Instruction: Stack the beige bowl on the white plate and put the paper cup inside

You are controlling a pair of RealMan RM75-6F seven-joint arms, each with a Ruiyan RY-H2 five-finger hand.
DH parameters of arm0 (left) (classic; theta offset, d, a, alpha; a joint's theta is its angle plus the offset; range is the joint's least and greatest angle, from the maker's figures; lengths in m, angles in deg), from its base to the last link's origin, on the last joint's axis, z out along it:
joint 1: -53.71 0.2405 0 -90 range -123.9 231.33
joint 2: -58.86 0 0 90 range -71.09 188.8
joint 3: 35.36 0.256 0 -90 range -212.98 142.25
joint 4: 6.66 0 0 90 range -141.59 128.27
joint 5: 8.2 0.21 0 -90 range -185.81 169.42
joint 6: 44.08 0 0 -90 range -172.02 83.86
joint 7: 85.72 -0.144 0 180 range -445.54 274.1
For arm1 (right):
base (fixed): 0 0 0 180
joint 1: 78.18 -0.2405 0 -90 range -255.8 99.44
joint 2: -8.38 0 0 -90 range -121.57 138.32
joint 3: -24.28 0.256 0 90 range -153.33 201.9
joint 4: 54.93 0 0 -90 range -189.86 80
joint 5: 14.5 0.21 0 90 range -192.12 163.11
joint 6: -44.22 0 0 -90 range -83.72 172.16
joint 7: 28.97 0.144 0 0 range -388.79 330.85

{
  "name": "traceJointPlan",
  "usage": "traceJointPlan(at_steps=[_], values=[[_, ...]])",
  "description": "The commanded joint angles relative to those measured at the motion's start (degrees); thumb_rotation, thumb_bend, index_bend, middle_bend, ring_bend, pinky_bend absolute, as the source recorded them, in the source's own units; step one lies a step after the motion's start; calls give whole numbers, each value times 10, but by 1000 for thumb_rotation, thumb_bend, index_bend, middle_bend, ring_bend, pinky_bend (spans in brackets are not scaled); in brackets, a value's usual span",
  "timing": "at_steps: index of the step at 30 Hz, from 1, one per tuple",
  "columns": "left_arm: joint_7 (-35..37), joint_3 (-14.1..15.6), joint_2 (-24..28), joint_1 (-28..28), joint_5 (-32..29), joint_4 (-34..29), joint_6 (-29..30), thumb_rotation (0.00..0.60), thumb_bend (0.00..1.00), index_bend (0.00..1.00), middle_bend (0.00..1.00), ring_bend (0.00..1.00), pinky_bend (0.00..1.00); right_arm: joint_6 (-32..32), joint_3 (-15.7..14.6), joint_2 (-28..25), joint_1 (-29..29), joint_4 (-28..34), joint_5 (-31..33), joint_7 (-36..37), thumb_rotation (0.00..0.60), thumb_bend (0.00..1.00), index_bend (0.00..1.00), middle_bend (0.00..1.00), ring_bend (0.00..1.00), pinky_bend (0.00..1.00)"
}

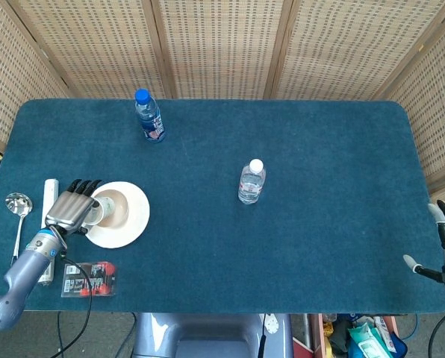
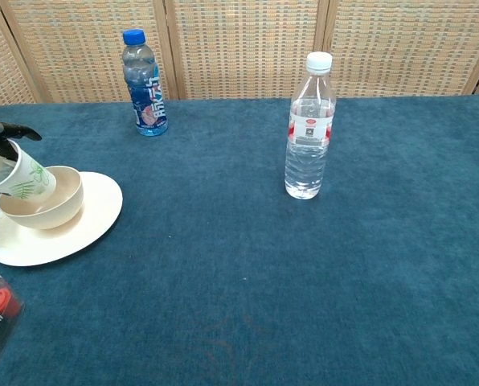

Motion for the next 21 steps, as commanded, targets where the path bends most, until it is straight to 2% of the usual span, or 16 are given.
traceJointPlan(at_steps=[1,15,21], values=[[-17,1,-12,-14,-25,4,-4,600,414,698,0,0,0,0,0,0,0,0,1,0,600,143,9,0,0,0],[-62,10,-18,-66,-127,-4,-24,600,414,692,0,0,0,-2,0,0,1,-1,-1,2,600,143,9,0,0,0],[-71,17,-13,-98,-189,-9,-47,600,414,653,0,0,0,-3,1,1,1,-1,0,4,600,143,9,0,0,0]])
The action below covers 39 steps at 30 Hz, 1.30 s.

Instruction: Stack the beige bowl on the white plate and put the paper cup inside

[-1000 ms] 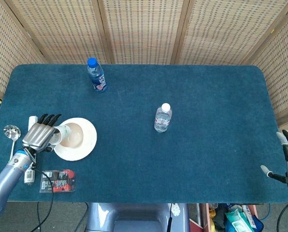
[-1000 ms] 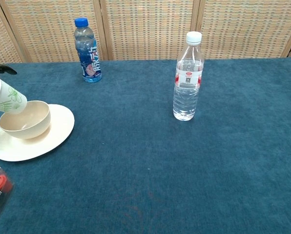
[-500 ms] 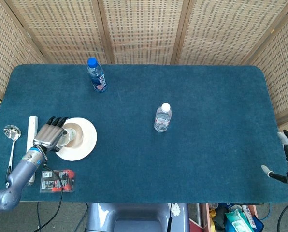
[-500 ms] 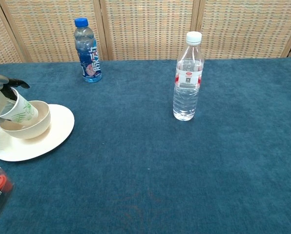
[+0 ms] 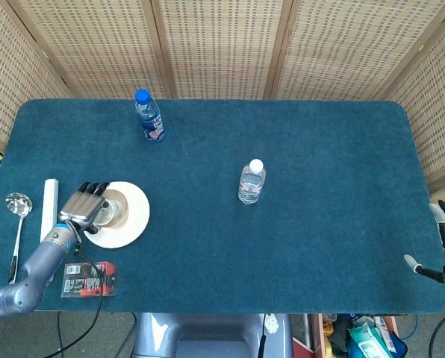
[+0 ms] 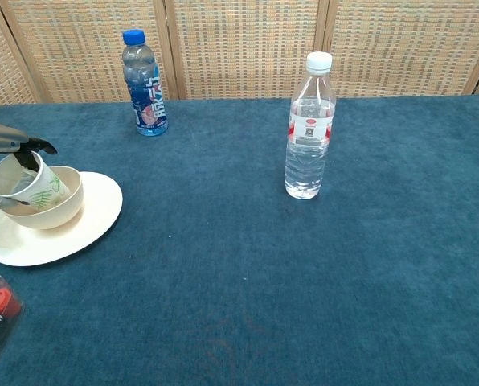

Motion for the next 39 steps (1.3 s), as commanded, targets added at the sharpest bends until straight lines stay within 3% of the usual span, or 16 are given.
traceJointPlan(at_steps=[1,8,18,23,28,31,36,39], values=[[-9,7,2,-20,-25,-3,-8,600,413,644,0,0,0,0,0,0,0,0,1,1,600,143,9,0,0,0],[2,9,2,-23,-10,-10,15,600,294,511,0,0,0,-2,1,1,0,-2,-1,3,600,143,9,0,0,0],[17,9,11,-18,14,-18,36,600,236,339,0,0,0,-4,1,1,1,-1,-2,5,600,144,9,0,0,0],[68,-19,38,-4,36,-48,55,600,235,251,0,0,0,-3,0,1,1,-2,-3,6,600,144,9,0,0,0],[146,-50,93,38,132,-107,106,600,231,129,0,0,0,-4,0,1,0,-3,-4,7,600,143,9,0,0,0],[182,-53,119,72,209,-135,153,600,215,40,0,0,0,-12,2,4,1,-4,-8,11,600,143,9,0,0,0],[235,-29,120,157,368,-145,280,600,193,0,0,0,0,-24,4,9,3,-10,-13,13,600,143,9,0,0,0],[272,-7,103,200,430,-133,328,600,192,0,0,0,0,-28,5,11,3,-12,-14,13,600,143,9,0,0,0]])
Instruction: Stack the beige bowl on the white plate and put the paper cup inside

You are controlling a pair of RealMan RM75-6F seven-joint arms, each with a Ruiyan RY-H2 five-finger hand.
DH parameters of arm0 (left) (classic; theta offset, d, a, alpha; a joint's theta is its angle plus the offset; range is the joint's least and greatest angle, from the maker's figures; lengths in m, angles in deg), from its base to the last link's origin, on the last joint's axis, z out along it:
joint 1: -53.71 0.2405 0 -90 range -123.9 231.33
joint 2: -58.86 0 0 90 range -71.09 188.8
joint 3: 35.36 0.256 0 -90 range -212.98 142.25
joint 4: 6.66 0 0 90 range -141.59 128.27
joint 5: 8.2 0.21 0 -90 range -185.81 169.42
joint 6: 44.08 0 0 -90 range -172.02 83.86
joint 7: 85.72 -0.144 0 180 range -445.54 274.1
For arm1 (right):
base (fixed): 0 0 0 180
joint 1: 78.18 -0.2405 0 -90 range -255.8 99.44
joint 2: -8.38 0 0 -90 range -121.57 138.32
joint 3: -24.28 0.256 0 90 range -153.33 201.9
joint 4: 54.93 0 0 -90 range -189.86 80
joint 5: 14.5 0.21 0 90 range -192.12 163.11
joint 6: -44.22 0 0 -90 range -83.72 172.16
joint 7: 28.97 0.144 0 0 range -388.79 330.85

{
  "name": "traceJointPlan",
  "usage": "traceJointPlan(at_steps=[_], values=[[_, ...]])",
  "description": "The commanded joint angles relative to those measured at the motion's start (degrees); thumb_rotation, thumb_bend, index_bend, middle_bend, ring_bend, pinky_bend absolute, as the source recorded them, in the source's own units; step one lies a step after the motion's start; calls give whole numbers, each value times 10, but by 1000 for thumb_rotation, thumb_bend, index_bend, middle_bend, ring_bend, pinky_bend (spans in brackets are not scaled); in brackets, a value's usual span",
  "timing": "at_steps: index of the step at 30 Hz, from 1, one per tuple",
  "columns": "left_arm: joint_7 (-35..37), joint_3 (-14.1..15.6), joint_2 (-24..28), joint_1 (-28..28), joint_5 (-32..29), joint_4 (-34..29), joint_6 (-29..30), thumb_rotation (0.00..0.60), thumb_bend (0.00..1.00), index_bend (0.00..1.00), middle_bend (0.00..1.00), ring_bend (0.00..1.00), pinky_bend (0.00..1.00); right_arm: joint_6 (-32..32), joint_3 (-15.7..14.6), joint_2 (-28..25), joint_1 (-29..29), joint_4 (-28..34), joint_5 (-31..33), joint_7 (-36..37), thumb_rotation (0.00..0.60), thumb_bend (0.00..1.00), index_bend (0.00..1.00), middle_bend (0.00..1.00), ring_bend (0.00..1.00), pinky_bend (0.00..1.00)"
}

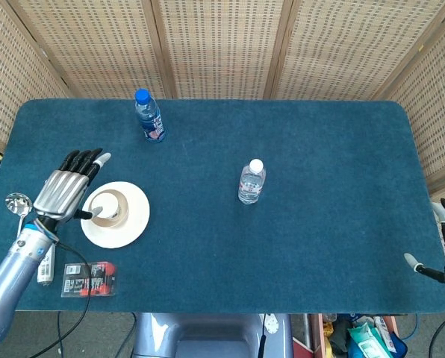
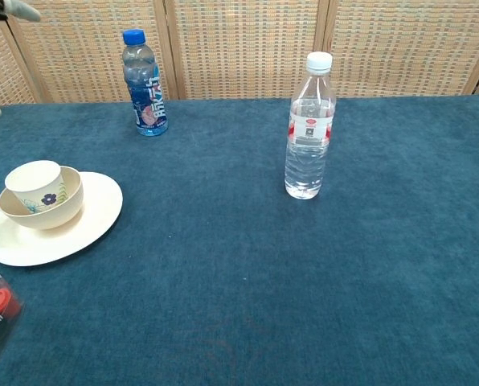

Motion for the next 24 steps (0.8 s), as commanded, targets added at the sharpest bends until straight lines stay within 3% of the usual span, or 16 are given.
traceJointPlan(at_steps=[1,8,14,19,24], values=[[73,38,-14,98,133,8,114,600,192,0,0,0,0,-2,1,2,0,-1,-1,0,600,143,9,0,0,0],[72,74,-84,178,203,79,205,600,192,0,0,0,0,-7,2,6,-1,-2,-3,-11,600,142,9,0,0,0],[31,95,-152,241,249,136,273,600,192,0,0,0,0,-21,7,20,-1,-12,-3,-56,600,141,9,0,0,0],[32,109,-176,267,277,176,287,600,192,0,0,0,0,-28,8,27,-2,-17,-7,-78,600,140,9,0,0,0],[49,102,-183,275,274,200,280,600,192,0,0,0,0,-28,6,30,-4,-13,-12,-88,600,140,9,0,0,0]])
